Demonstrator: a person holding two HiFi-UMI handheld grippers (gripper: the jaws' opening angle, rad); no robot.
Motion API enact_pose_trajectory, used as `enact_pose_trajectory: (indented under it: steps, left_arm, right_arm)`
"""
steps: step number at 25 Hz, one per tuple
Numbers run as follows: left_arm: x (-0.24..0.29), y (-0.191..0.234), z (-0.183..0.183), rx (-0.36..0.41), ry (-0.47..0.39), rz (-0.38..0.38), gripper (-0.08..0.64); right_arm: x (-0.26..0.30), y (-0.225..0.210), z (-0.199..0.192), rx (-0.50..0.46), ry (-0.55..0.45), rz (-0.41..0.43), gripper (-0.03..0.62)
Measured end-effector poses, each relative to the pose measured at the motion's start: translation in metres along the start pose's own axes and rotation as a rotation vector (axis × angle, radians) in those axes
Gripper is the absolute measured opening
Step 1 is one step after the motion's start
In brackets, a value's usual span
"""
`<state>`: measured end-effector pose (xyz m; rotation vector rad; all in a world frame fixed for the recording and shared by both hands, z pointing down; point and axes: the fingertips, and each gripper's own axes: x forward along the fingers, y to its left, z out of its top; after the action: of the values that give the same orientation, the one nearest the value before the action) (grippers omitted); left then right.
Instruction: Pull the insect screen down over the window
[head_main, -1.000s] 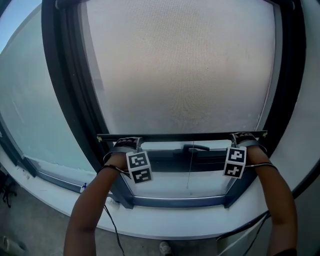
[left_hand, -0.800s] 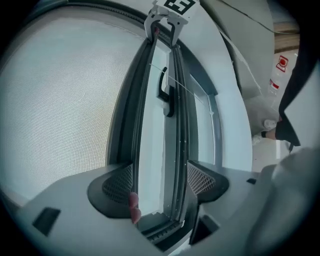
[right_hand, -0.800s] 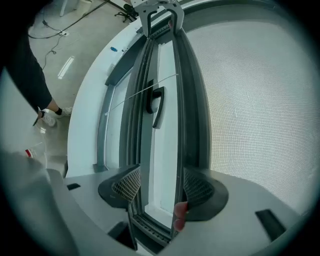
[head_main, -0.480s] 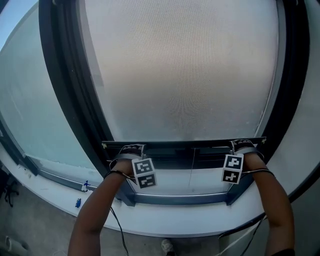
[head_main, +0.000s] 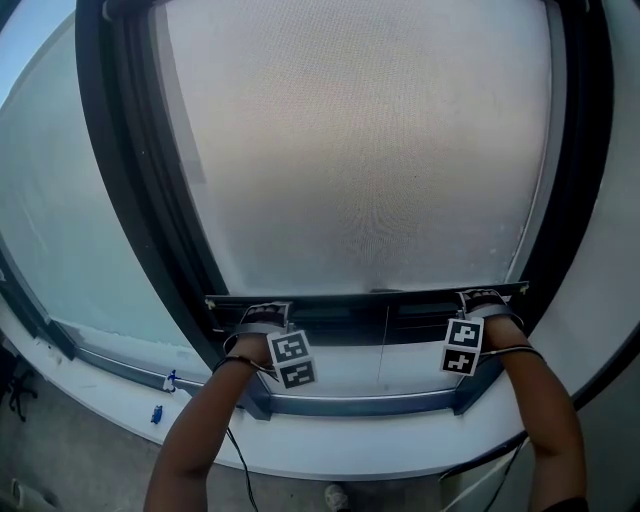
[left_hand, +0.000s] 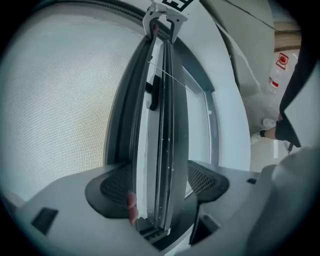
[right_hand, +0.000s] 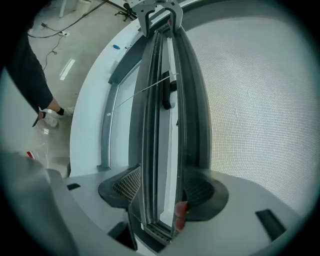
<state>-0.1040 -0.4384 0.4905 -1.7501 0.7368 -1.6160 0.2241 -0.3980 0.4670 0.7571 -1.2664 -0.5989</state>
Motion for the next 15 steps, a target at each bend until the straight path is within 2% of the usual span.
enact_pose_trajectory:
  steps: [8, 15]
  left_arm:
    - [0.016, -0.023, -0.001, -0.010, -0.004, -0.071, 0.339]
    - [0.033, -0.036, 0.000, -0.019, 0.013, -0.103, 0.339]
  right_arm:
    - [0.017, 0.025, 0.005, 0.031, 0.000, 0.018, 0.270]
    - [0.030, 0.040, 0.007, 0.031, 0.007, 0.049, 0.270]
